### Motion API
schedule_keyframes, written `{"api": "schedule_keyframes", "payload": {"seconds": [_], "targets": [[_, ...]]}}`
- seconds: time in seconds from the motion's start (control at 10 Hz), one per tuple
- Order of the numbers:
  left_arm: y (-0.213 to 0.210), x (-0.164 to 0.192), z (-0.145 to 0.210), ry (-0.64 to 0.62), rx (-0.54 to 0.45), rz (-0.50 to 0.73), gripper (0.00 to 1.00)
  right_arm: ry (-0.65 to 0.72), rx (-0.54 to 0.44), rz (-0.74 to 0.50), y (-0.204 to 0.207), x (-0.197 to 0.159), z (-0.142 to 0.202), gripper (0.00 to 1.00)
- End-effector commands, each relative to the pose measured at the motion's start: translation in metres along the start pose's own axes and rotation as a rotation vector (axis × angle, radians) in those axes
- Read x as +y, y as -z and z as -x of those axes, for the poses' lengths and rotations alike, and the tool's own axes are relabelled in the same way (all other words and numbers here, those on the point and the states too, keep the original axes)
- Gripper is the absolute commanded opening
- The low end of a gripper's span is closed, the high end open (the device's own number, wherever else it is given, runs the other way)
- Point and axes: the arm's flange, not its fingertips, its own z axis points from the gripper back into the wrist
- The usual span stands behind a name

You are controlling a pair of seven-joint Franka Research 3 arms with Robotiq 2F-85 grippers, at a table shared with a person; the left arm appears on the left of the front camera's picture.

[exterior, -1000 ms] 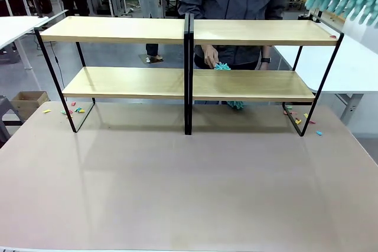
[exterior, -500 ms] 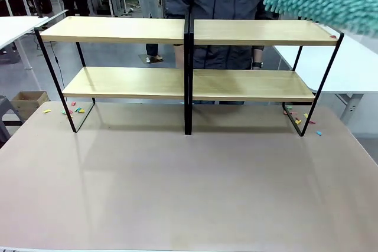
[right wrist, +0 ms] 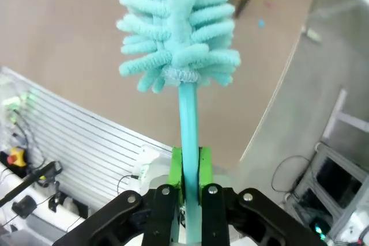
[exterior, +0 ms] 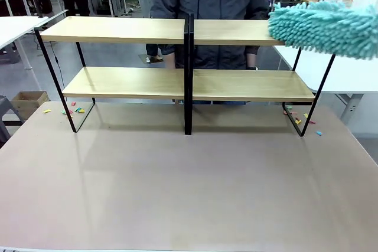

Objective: Clean the shelves.
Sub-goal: Clean another randomly selected level of the Shelf with the Duster.

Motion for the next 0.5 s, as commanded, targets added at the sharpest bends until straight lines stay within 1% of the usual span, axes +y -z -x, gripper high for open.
{"api": "schedule_keyframes", "payload": {"seconds": [0.0, 0.1, 0.2, 0.4], "targets": [[-0.002, -0.001, 0.0, -0.002, 0.001, -0.012, 1.0, 0.086, 0.001, 0.137, 0.0, 0.003, 0.004, 0.12], [-0.002, -0.001, 0.0, -0.002, 0.001, -0.012, 1.0, 0.1, -0.038, 0.162, 0.004, -0.002, 0.0, 0.12], [-0.002, -0.001, 0.0, -0.002, 0.001, -0.012, 1.0, 0.114, -0.038, 0.155, 0.008, -0.005, -0.002, 0.12], [-0.002, -0.001, 0.0, -0.002, 0.001, -0.012, 1.0, 0.14, 0.02, 0.161, 0.015, -0.008, -0.007, 0.12]]}}
